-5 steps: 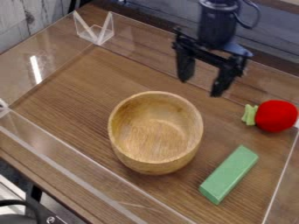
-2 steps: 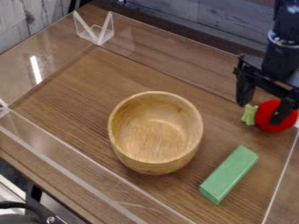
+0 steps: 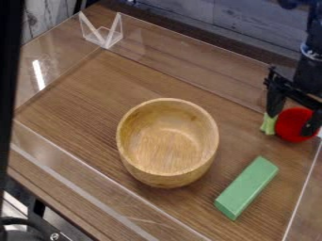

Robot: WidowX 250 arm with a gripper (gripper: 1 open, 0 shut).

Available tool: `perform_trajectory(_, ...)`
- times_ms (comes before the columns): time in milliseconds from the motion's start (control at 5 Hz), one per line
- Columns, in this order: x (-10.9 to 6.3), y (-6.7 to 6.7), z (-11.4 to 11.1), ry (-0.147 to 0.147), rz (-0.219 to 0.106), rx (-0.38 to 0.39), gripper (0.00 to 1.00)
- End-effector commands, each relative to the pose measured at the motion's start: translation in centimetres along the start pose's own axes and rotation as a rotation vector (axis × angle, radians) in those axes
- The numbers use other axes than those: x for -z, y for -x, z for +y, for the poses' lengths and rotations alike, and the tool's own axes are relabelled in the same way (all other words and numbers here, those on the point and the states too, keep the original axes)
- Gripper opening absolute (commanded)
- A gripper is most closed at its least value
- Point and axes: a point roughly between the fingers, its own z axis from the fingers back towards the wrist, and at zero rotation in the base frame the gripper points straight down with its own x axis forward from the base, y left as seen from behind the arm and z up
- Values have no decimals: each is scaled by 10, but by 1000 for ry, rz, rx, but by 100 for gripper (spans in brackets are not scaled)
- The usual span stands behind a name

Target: Move the red object to the left side of the table

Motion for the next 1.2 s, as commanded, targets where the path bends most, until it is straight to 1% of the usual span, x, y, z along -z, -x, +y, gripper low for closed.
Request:
perform_trajectory(0, -26, -10, -3, -6, -103, 23, 100)
perform_trajectory(200, -35, -6, -2, -17, -143, 28, 100)
perform_trajectory(400, -53, -1, -2, -32, -204, 38, 100)
perform_trajectory(600, -43, -11, -4, -38, -216, 41, 100)
perform_trajectory(1000, -16, -27, -5, -59, -206, 43, 100)
